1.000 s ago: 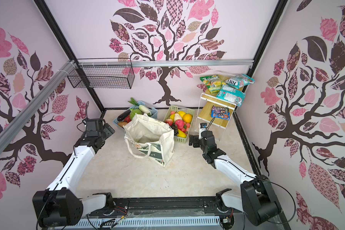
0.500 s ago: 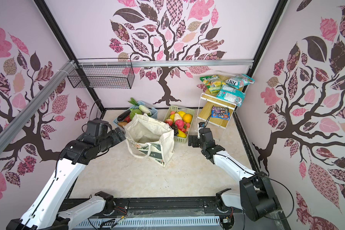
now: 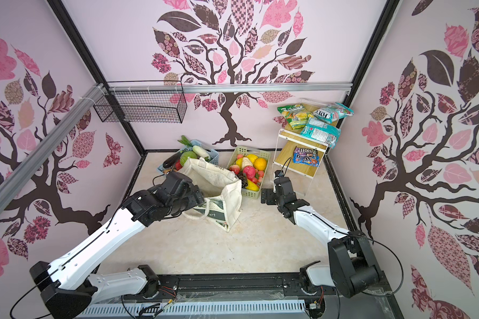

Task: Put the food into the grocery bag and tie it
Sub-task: 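Grasp the tote bag rim with the left gripper while the right reaches toward fruit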

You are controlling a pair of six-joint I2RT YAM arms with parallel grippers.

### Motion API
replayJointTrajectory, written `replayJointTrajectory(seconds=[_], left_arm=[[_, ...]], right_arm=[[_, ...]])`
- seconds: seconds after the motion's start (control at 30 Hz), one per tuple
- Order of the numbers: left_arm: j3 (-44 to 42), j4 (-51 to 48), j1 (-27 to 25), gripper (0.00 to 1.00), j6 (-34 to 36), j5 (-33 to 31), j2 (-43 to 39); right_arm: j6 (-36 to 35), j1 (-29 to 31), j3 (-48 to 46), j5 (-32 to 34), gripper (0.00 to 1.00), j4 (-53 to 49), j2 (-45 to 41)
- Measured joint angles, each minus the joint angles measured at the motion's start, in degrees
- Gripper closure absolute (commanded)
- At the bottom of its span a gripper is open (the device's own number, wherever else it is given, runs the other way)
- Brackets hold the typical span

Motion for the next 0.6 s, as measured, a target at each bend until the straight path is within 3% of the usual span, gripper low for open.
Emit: replayJointTrajectory(seconds=[0.17,0.27,0.6], left_arm=[[-0.13,2.8,0.0,0.19,-1.79,-1.73,3.45],[-0.13,4.37,0.0,0.28,-2.05,-2.4,4.57],[-0.11,6.54,0.04,0.7,0.79,-1.53,5.79]], right_arm=[[1.03,0.0,0.09,0.09,0.03,-0.28,0.04],[1.64,0.0,0.96,-0.31,0.04,-0.9,0.2],[1.99,0.0,2.64,-0.22,0.03,-5.95,-0.66]])
